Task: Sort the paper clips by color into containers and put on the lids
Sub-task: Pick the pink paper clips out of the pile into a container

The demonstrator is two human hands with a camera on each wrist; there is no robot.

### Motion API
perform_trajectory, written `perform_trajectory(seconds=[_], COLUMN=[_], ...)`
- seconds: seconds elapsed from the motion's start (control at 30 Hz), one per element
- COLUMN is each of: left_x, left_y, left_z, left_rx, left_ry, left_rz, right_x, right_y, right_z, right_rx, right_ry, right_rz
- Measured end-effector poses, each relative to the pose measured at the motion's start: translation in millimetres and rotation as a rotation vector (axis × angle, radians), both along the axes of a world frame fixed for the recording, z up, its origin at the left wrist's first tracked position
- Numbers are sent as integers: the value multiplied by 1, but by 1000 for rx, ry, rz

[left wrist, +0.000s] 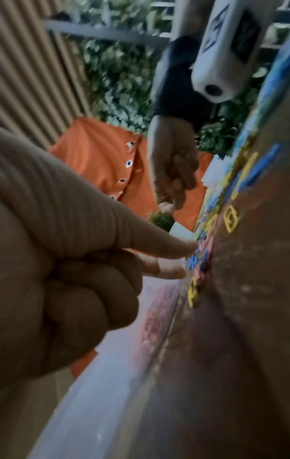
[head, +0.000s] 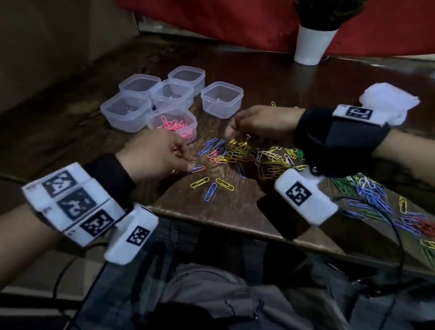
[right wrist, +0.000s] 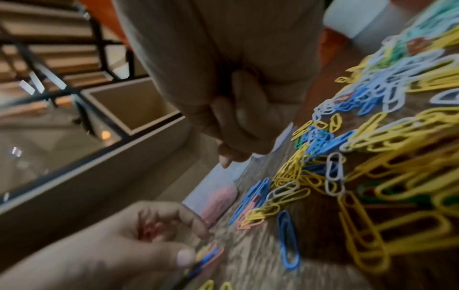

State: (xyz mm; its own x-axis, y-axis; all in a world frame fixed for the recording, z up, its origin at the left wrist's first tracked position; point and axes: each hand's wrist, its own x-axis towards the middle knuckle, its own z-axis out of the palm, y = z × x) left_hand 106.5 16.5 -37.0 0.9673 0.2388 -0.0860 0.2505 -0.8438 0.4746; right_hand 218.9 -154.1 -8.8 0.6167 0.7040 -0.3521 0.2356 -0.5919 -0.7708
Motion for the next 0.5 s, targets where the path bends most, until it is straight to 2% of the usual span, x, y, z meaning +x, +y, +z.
perform_trajectory(seconds=[0.07, 0.13, 0.27, 0.37, 0.5], left_x=[2, 3, 3, 3, 6], left_y=[-1, 0, 5, 7, 9], left_z=[-1, -3, -5, -5, -4], left_rx=[93, 95, 102, 104, 82], left_ry=[6, -5, -54, -46, 30], left_rz=[-25, -34, -49, -64, -111], right_x=[0, -3, -6, -2, 2], right_y=[14, 26, 44, 53, 54], right_z=[-2, -5, -13, -17, -16], right_rx=[-120, -237, -334, -381, -390], right_ry=[-217, -425, -662, -670, -468], right_rz=[123, 246, 375, 409, 354])
